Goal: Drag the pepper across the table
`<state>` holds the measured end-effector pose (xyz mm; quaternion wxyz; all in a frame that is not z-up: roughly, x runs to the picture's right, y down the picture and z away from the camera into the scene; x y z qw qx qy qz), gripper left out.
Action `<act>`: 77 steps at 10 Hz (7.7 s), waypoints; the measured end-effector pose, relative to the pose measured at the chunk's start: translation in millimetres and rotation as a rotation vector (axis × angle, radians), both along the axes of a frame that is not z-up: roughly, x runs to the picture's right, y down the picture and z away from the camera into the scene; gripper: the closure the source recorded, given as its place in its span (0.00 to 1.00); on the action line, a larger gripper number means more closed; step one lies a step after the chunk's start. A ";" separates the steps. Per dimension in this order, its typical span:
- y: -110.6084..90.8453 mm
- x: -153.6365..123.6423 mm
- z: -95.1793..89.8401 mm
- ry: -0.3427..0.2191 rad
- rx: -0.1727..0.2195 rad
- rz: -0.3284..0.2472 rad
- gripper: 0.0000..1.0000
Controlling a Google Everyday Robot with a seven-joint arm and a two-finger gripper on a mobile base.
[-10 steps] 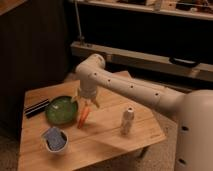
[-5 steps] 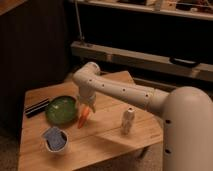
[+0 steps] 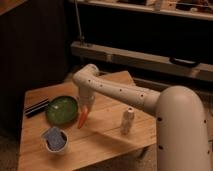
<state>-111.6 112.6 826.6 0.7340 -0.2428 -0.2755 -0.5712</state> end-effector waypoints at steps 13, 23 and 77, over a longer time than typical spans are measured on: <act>9.2 -10.8 26.3 -0.007 -0.012 -0.005 0.31; 7.0 19.5 37.8 0.039 -0.025 0.012 0.31; 51.8 3.1 36.3 0.010 -0.001 -0.029 0.74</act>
